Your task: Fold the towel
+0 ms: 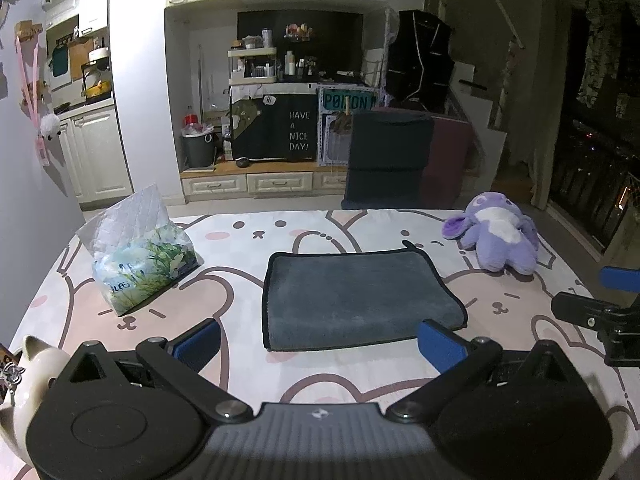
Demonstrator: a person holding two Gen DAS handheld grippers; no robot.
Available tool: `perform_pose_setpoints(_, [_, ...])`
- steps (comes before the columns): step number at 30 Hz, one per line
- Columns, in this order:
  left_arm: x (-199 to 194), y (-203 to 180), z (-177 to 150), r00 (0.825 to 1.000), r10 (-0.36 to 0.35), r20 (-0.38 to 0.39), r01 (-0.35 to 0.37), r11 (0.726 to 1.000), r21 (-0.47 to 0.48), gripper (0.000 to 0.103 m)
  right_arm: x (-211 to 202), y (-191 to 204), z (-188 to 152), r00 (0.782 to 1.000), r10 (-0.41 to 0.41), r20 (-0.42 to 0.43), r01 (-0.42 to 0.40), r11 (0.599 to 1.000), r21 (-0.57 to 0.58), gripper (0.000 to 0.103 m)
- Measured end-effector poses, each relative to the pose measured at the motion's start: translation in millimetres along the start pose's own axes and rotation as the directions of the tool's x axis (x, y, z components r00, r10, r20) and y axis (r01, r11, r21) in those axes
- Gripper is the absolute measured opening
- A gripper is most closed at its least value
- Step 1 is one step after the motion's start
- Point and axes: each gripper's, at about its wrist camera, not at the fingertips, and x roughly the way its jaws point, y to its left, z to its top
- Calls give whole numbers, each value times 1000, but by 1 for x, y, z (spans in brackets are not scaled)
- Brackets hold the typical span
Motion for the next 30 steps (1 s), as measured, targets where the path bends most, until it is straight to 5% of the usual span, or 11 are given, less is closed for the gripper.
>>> perform_pose_setpoints(30, [-73, -12, -52, 997, -10, 72, 5, 997, 71, 103, -75, 17, -52, 999, -19, 42, 21, 999, -43, 103])
